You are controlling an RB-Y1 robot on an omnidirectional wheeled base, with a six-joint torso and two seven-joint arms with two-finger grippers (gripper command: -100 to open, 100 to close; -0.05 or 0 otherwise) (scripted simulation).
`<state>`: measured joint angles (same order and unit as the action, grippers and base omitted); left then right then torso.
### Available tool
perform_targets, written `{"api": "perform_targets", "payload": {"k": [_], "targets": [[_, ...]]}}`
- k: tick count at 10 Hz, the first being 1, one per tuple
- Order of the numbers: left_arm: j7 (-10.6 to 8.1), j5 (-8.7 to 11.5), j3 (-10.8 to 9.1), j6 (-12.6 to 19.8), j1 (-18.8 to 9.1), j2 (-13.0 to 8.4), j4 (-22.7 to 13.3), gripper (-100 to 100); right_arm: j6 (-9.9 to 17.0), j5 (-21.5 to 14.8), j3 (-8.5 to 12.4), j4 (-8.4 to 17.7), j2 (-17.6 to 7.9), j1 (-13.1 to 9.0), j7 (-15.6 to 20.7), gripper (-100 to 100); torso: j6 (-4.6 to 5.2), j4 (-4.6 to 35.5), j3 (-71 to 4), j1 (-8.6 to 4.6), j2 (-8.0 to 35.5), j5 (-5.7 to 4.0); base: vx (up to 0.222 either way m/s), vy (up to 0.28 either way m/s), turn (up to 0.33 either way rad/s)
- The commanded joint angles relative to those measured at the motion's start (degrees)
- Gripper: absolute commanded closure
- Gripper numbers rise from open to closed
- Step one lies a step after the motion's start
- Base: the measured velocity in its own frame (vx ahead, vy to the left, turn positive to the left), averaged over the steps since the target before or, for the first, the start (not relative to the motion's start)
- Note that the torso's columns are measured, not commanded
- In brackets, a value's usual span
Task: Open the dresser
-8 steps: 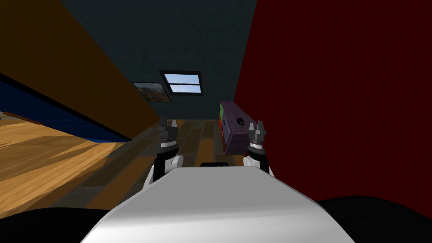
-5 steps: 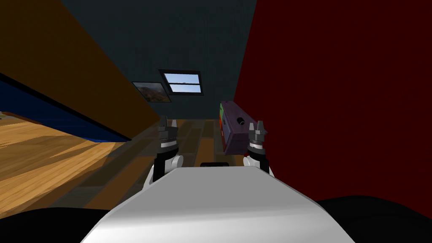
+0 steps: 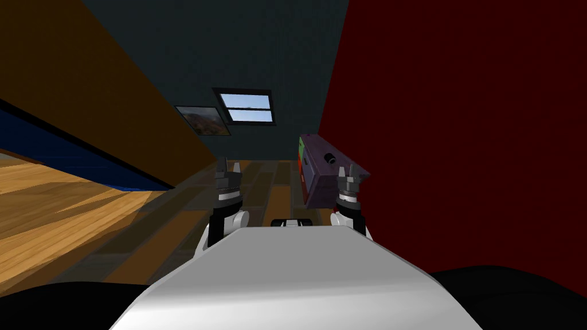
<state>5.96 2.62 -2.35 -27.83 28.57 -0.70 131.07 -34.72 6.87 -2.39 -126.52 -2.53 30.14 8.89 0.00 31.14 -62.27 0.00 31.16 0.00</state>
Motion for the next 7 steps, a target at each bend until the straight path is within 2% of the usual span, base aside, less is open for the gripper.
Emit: {"api": "perform_targets", "payload": {"k": [1, 2, 4, 7], "targets": [[0.0, 0.0, 0.0, 0.0, 0.0, 0.0, 0.0, 0, 0.0, 0.0, 0.0, 0.0, 0.0, 0.0, 0.0, 0, 0.0, 4.2, -8.5, 0.0, 4.2, 0.0, 0.0, 0.0, 0.0], [0.0, 0.0, 0.0, 0.0, 0.0, 0.0, 0.0, 0, 1.8, -1.7, 0.1, 1.0, -1.8, 0.2, -0.1, -100, 0.0, 8.5, -16.9, 0.0, 8.5, 0.0, 0.071, 0.044, -0.043], [0.0, 0.0, 0.01, 0.0, 0.0, 0.0, 0.0, 0, 4.4, -4.2, 0.1, 2.6, -3.6, 0.6, -0.3, -100, 0.0, 10.8, -22.2, 0.23, 10.6, 0.07, 0.152, 0.085, -0.051], [0.0, 0.0, 0.01, 0.0, 0.0, 0.0, 0.0, 0, 10.0, -9.3, 0.3, 5.8, -6.9, 1.4, -0.5, -100, 0.0, 11.1, -22.4, 0.07, 11.0, 0.01, 0.231, 0.103, -0.067]]}}
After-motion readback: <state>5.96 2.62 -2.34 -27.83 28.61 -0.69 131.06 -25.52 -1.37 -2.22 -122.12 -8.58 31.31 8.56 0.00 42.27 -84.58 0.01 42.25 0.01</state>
